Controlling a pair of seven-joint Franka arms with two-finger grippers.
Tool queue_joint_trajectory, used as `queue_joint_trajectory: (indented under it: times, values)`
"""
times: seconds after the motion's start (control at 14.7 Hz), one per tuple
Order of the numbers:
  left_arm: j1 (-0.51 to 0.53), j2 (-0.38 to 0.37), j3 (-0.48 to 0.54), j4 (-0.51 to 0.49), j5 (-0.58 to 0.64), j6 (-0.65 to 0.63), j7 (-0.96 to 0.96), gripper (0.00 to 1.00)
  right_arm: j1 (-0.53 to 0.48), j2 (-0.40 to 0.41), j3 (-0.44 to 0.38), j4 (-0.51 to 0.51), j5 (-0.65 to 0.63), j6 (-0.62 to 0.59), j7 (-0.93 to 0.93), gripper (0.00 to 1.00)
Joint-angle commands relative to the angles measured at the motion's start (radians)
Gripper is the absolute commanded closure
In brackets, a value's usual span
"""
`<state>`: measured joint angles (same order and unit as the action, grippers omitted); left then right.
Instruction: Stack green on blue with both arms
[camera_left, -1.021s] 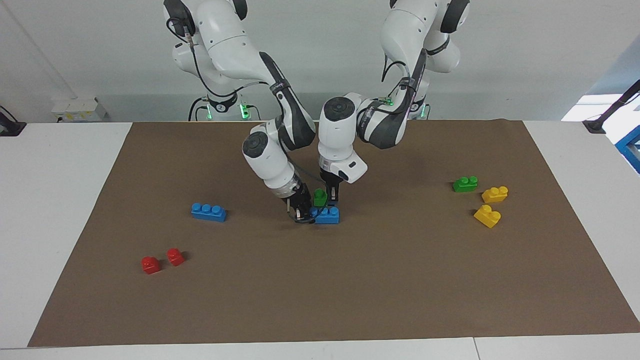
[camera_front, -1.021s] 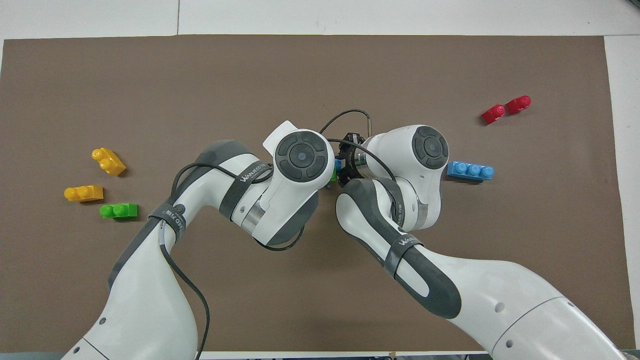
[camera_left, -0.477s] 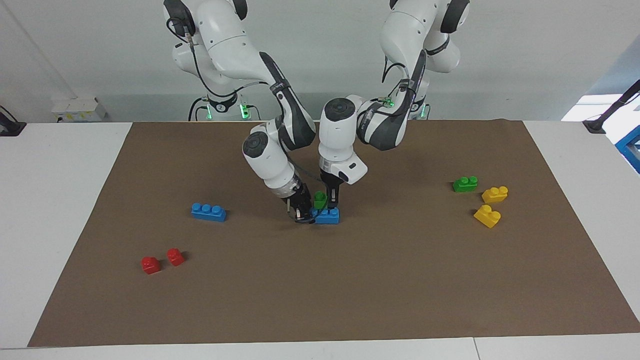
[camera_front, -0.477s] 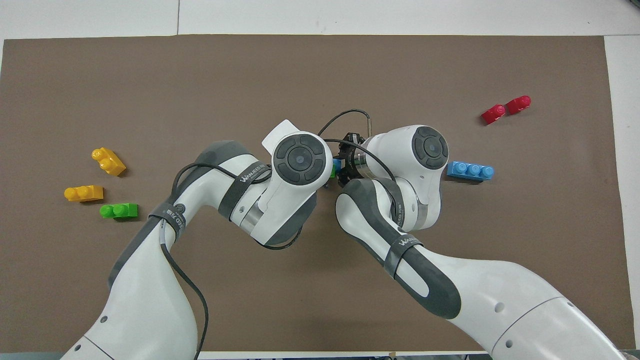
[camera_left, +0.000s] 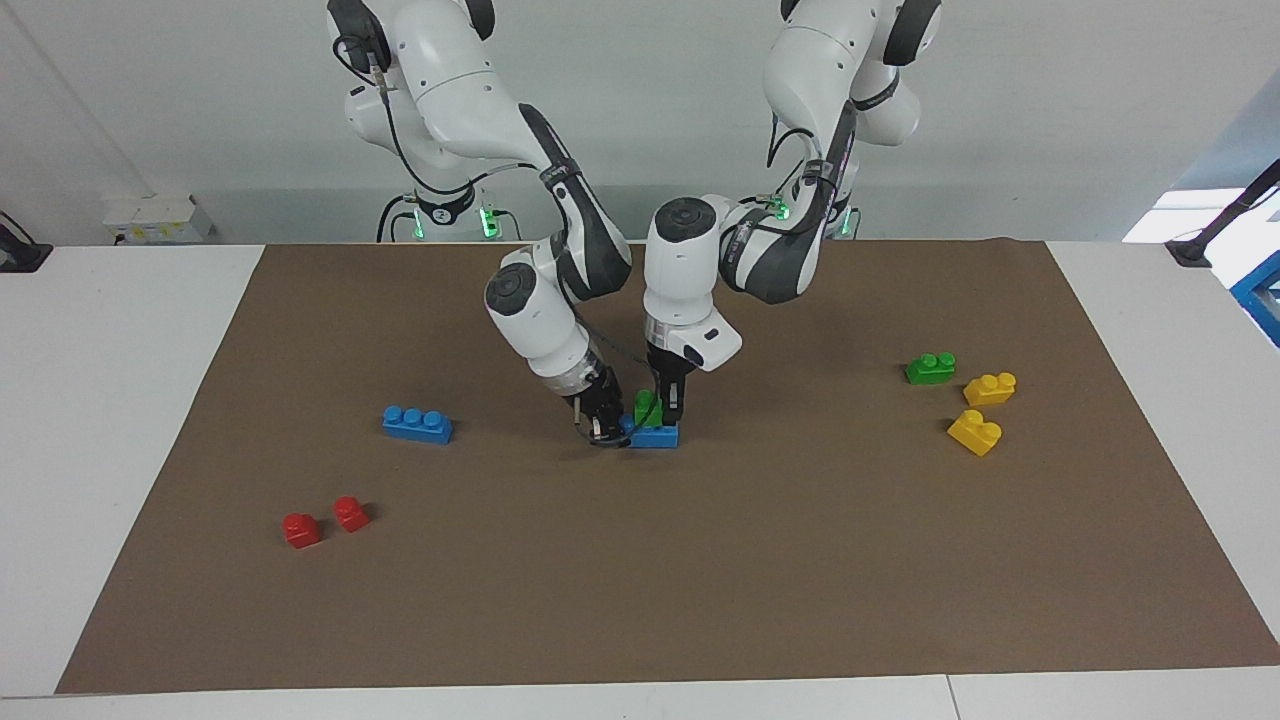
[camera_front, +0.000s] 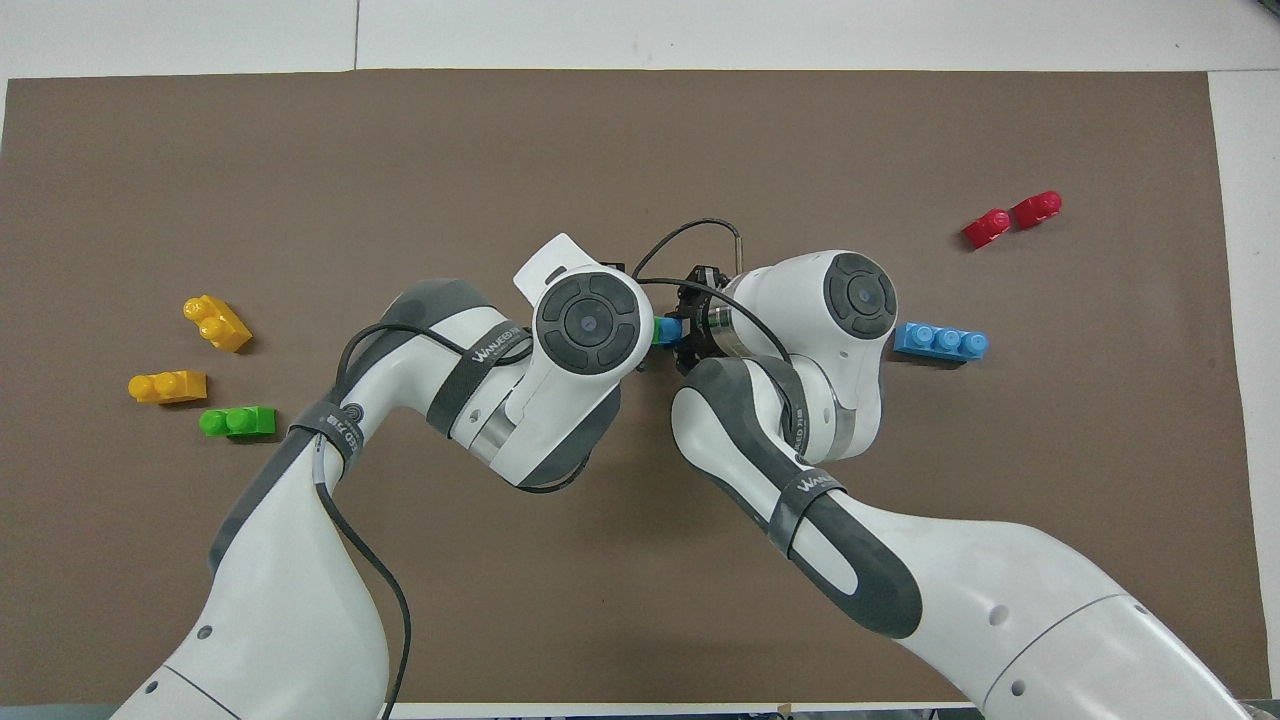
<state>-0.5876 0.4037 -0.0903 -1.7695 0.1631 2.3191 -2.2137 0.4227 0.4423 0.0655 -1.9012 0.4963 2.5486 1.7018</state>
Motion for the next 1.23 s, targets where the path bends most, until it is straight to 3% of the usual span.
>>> queue_joint_trajectory:
  times: [0.0, 0.41, 0.48, 0.61, 0.82, 0.95, 1.16]
  values:
    - [0.011, 0.012, 0.001, -0.06, 0.03, 0.048, 0.008, 1.0, -0.002, -0.01, -0.004, -0.038, 0.019, 0.03, -0.025, 1.0]
    - [0.012, 0.01, 0.0, -0.054, 0.03, 0.042, 0.008, 1.0, -0.009, -0.01, -0.003, -0.038, 0.019, 0.028, -0.025, 1.0]
    - [0.014, 0.01, 0.0, -0.053, 0.03, 0.034, 0.008, 0.01, -0.009, -0.01, -0.004, -0.038, 0.019, 0.03, -0.027, 1.0]
    - [0.012, 0.003, -0.002, -0.05, 0.029, 0.031, 0.006, 0.0, -0.009, -0.01, -0.003, -0.038, 0.019, 0.028, -0.027, 0.58]
    - [0.026, -0.037, -0.003, -0.051, 0.029, 0.005, 0.011, 0.0, -0.01, -0.01, -0.003, -0.036, 0.019, 0.028, -0.024, 0.1]
    - [0.043, -0.081, -0.005, -0.053, 0.027, -0.055, 0.034, 0.0, -0.01, -0.01, -0.004, -0.036, 0.019, 0.028, -0.024, 0.03]
    - [0.084, -0.144, -0.006, -0.054, 0.019, -0.122, 0.049, 0.0, -0.01, -0.01, -0.004, -0.033, 0.018, 0.027, -0.024, 0.0]
